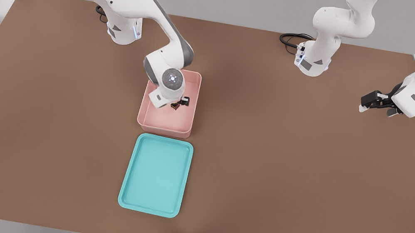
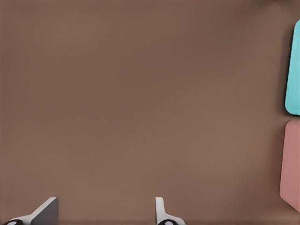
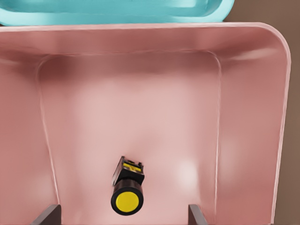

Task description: The left arm remains still, and the right arm places the button from the box into the tray

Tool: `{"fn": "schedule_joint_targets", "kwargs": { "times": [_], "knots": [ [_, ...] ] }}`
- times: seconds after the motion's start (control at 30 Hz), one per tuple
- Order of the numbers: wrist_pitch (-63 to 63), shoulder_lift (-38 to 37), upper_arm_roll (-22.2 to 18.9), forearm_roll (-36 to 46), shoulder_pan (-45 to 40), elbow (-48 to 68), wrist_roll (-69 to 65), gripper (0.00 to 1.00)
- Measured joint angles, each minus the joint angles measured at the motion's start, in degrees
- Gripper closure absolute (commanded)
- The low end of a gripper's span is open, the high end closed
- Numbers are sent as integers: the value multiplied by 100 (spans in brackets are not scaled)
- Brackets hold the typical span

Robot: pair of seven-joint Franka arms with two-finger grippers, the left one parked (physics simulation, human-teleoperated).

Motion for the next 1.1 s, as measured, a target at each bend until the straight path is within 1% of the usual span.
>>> {"fn": "schedule_joint_targets", "kwargs": {
  "times": [0.13,0.33,0.5,0.67,1.1],
  "knots": [
    [466,127,3,-279,-5,-202,700,0],
    [1017,189,4,-484,-13,-616,1568,0],
    [1350,368,4,-652,-2,-669,2113,0],
    [1508,462,4,-720,2,-671,2523,0],
    [1559,396,88,-763,-47,-754,3168,0]
  ]
}}
